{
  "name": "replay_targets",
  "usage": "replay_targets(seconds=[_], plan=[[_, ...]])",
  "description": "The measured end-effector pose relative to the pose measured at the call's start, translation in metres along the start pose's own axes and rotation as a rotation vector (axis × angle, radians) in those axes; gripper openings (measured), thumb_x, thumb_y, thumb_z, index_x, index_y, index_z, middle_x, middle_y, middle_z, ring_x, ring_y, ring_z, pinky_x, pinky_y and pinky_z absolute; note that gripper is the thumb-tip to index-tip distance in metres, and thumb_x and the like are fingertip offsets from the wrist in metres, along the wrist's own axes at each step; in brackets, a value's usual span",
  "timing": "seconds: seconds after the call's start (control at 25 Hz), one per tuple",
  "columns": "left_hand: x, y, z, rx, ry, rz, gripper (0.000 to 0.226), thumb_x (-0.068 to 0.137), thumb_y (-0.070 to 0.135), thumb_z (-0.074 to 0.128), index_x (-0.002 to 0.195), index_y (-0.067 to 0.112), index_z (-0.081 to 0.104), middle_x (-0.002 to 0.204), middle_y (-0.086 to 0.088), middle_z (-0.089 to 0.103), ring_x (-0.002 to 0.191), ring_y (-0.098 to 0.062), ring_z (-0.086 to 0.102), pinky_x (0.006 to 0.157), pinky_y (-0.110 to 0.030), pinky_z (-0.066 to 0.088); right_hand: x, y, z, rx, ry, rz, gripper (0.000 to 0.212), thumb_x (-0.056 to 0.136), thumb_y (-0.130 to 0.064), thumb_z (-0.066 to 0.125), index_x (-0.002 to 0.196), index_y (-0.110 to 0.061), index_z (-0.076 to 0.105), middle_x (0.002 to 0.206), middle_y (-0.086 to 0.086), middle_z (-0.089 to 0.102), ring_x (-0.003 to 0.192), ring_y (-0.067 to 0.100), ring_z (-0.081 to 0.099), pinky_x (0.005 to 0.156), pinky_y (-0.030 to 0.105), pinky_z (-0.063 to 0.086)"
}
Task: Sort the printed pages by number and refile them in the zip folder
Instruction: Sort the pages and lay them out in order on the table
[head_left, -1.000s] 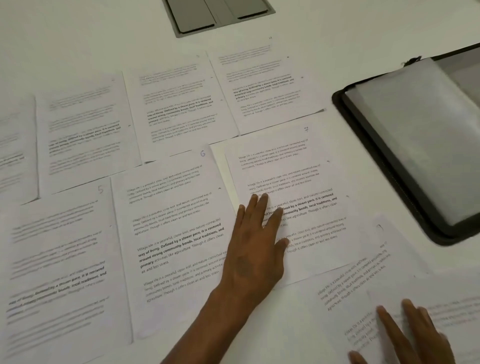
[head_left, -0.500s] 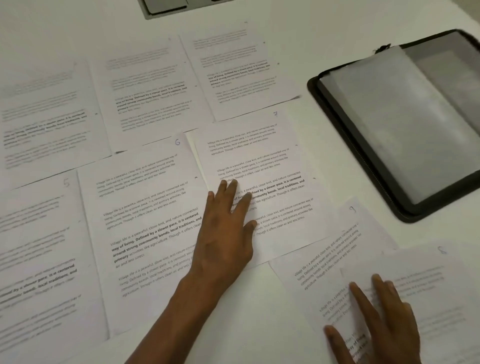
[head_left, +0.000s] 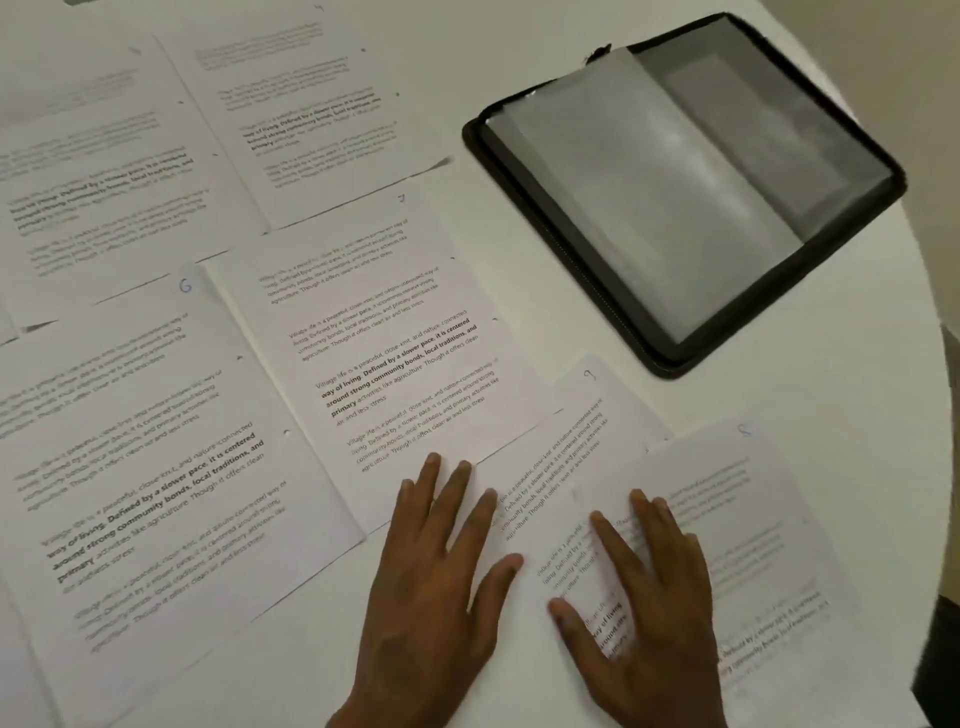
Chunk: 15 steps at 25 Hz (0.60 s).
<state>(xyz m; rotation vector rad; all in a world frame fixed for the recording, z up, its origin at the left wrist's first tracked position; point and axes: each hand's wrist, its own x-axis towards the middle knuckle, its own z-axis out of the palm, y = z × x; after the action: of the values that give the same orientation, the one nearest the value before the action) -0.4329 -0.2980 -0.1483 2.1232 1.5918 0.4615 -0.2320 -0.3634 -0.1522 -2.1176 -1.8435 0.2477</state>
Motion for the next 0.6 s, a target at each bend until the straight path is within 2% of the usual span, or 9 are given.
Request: replay_targets(seconds=[0.08, 0.16, 0.28, 0.44, 0.6], plan=[[-0.006, 0.004, 0.010, 0.013, 0.016, 0.032, 0.058, 0.096, 0.057, 0.043, 0.140, 0.021, 0.056, 0.156, -0.005, 0.039, 0.148, -0.026, 0.028, 0.116, -0.053, 0.032, -0.008, 0.003, 0.000, -0.004, 0.026, 0.039, 0.081, 0.078, -0.071, 0.058, 0.144, -0.024, 0.050, 0.162, 0.007, 0.032, 0.150, 0.030, 0.028, 0.118, 0.059, 0.024], [-0.016, 0.014, 0.022, -0.002, 0.052, 0.141, 0.056, 0.097, 0.054, 0.044, 0.139, 0.020, 0.056, 0.154, -0.007, 0.042, 0.148, -0.026, 0.028, 0.119, -0.049, 0.028, -0.014, 0.005, 0.001, -0.024, 0.036, 0.102, 0.082, 0.079, -0.075, 0.053, 0.144, -0.025, 0.048, 0.161, 0.009, 0.033, 0.149, 0.032, 0.030, 0.118, 0.059, 0.024], [-0.027, 0.028, 0.038, 0.012, 0.071, 0.255, 0.052, 0.101, 0.051, 0.037, 0.137, 0.016, 0.051, 0.148, -0.013, 0.048, 0.147, -0.026, 0.027, 0.117, -0.049, 0.031, -0.018, 0.001, 0.004, -0.037, 0.033, 0.175, 0.081, 0.080, -0.076, 0.051, 0.146, -0.029, 0.043, 0.160, 0.009, 0.035, 0.148, 0.032, 0.031, 0.118, 0.058, 0.024], [-0.027, 0.037, 0.046, 0.058, 0.072, 0.231, 0.054, 0.102, 0.051, 0.031, 0.139, 0.016, 0.048, 0.151, -0.015, 0.043, 0.148, -0.032, 0.023, 0.118, -0.046, 0.020, -0.015, 0.002, -0.002, 0.055, 0.089, 0.269, 0.077, 0.079, -0.064, 0.059, 0.146, -0.029, 0.043, 0.161, 0.005, 0.034, 0.150, 0.027, 0.029, 0.121, 0.049, 0.020], [-0.025, 0.057, 0.051, 0.073, 0.035, 0.258, 0.057, 0.099, 0.049, 0.039, 0.137, 0.011, 0.056, 0.153, -0.017, 0.041, 0.146, -0.037, 0.027, 0.114, -0.053, 0.024, -0.004, 0.006, -0.020, 0.182, 0.187, 0.331, 0.068, 0.081, -0.052, 0.066, 0.142, -0.024, 0.053, 0.158, 0.001, 0.039, 0.148, 0.022, 0.032, 0.116, 0.045, 0.029]])
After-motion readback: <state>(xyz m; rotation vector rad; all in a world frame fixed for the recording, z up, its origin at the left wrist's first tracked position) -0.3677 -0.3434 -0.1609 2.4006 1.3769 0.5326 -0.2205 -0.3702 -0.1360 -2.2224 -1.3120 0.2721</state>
